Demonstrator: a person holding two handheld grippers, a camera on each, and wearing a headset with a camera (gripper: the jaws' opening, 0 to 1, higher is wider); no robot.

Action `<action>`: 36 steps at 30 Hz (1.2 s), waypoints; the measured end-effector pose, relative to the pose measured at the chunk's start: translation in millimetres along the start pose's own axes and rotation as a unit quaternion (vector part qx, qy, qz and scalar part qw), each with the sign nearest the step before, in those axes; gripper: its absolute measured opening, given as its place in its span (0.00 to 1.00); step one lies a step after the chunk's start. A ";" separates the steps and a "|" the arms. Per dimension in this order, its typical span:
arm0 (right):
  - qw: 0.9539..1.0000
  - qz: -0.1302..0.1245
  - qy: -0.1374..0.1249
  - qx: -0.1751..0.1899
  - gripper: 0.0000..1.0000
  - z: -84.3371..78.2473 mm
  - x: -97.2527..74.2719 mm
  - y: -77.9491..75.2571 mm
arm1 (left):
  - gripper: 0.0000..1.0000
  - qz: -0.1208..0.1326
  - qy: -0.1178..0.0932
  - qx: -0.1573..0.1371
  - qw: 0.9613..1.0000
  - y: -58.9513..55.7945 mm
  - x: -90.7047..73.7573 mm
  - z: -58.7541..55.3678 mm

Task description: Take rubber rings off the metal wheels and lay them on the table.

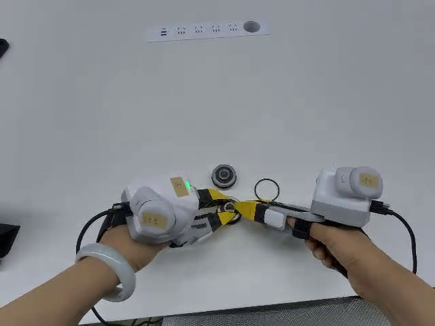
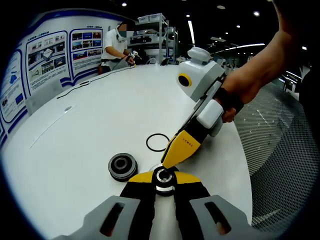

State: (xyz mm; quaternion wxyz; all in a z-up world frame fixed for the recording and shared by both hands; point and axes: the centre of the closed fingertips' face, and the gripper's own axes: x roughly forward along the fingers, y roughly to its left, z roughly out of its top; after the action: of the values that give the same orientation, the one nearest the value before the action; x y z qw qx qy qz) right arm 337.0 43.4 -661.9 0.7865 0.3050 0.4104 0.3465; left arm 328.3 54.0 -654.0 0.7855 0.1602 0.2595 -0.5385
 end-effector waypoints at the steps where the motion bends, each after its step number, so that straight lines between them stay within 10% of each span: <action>1: 1.000 0.001 0.002 0.004 0.18 -0.8 0.8 -0.3 | 0.14 0.000 0.000 0.000 1.000 0.1 0.0 -0.2; 36: 0.999 0.014 0.014 0.032 0.05 -7.7 -7.2 0.4 | 0.14 0.003 0.000 0.000 1.000 -0.1 0.4 -0.1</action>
State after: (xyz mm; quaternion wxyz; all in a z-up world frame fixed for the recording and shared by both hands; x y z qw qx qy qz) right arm 327.2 39.4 -662.2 0.7654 0.3307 0.4285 0.3480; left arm 328.3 53.7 -654.3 0.7870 0.1609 0.2594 -0.5362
